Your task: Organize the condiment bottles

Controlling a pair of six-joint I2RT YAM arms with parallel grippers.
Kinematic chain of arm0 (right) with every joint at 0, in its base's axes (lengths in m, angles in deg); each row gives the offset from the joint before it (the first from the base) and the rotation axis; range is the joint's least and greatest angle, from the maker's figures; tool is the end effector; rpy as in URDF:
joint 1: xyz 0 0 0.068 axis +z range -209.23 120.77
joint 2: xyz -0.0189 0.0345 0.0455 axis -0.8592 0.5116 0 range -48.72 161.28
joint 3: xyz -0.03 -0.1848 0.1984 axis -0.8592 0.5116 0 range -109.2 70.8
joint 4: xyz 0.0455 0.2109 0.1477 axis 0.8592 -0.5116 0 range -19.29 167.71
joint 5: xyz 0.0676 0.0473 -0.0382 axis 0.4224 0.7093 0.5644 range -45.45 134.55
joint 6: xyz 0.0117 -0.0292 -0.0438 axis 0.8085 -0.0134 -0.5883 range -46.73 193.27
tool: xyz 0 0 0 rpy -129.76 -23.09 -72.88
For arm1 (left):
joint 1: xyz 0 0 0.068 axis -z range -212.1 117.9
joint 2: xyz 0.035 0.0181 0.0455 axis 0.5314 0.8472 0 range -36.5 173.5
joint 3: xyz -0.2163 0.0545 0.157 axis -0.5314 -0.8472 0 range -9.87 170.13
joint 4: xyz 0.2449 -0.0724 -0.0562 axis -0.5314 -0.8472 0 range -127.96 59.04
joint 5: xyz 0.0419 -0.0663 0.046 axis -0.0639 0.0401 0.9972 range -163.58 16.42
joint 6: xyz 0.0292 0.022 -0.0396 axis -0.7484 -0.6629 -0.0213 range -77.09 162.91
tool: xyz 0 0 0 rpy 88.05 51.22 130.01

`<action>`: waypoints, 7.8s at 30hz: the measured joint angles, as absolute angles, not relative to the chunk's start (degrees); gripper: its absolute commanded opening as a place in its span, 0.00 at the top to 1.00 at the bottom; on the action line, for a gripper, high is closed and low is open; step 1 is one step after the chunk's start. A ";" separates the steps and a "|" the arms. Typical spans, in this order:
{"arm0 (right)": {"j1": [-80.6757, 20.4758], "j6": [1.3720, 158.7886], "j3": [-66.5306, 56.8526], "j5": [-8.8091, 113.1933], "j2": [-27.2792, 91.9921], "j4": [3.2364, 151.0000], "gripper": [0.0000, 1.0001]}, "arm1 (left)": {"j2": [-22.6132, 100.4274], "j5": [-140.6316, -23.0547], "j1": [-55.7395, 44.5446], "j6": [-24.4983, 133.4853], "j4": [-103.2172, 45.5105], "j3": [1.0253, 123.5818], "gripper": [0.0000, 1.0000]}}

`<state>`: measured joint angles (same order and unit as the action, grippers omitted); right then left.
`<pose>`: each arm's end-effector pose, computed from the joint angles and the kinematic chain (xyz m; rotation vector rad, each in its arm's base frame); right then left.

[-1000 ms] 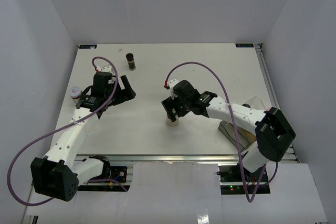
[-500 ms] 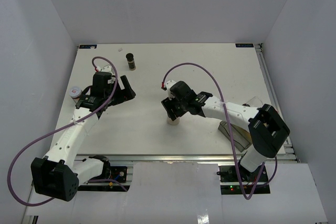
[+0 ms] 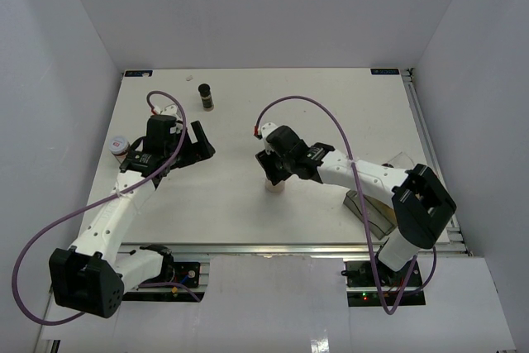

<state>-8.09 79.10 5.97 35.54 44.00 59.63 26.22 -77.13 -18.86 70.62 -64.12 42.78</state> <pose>0.2258 0.2714 0.2371 -0.8464 2.2248 0.2939 0.2240 -0.0549 0.2894 -0.2662 2.3482 -0.4259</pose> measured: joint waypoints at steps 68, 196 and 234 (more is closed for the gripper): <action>-70.06 83.20 20.19 28.17 16.90 50.97 0.89 | 36.27 -88.00 -18.88 65.72 -64.47 50.91 0.02; -46.82 79.49 13.47 47.99 8.59 58.21 0.18 | 65.58 -64.35 10.52 61.93 -59.17 72.76 0.98; -46.45 81.63 10.98 43.25 0.53 51.38 0.17 | 63.06 -44.88 38.53 78.97 -54.36 58.40 0.02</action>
